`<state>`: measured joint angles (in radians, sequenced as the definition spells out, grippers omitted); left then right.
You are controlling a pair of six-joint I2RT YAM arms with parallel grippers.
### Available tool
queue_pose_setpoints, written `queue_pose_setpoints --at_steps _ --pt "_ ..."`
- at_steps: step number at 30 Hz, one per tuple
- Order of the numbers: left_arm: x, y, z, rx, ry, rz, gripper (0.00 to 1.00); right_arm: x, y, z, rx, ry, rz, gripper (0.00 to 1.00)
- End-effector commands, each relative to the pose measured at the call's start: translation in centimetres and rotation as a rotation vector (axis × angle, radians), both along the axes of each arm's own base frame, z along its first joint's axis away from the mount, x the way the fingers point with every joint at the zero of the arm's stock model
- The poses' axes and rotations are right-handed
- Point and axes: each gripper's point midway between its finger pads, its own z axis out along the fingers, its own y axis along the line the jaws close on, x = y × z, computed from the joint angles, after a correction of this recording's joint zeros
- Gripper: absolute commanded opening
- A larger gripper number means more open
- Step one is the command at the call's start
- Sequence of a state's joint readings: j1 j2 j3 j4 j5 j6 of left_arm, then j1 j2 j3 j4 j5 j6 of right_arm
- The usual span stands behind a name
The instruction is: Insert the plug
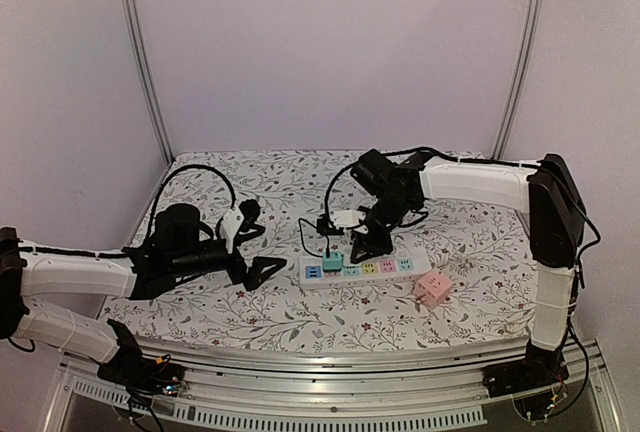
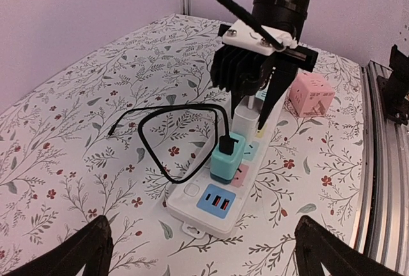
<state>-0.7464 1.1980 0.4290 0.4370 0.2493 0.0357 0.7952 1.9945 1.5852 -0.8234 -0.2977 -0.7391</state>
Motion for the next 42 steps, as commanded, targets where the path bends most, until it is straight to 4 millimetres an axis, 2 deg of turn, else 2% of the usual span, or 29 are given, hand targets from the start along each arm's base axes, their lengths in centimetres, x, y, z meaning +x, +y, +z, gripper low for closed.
queue_pose_setpoints --at_steps 1,13,22,29,36,42 --pt "-0.4 -0.2 -0.1 -0.007 -0.010 -0.011 1.00 0.7 0.0 0.2 -0.013 -0.026 0.029 0.00" --pt "-0.6 -0.2 0.0 -0.009 -0.017 -0.017 1.00 1.0 0.2 -1.1 -0.036 -0.010 0.035 0.00" --pt "-0.6 -0.3 -0.1 -0.011 -0.008 -0.018 1.00 0.5 -0.5 -2.4 -0.078 0.017 0.039 0.00" --pt "-0.6 -0.5 0.1 -0.011 -0.018 -0.023 0.99 0.6 0.2 -3.1 -0.065 0.042 0.034 0.00" --pt "-0.6 -0.4 0.1 -0.008 -0.023 -0.024 0.99 0.0 -0.8 -3.8 -0.109 0.061 0.028 0.00" --pt "-0.8 -0.5 0.1 -0.007 -0.026 -0.032 0.99 -1.2 -1.2 -5.4 -0.174 0.075 0.052 0.00"
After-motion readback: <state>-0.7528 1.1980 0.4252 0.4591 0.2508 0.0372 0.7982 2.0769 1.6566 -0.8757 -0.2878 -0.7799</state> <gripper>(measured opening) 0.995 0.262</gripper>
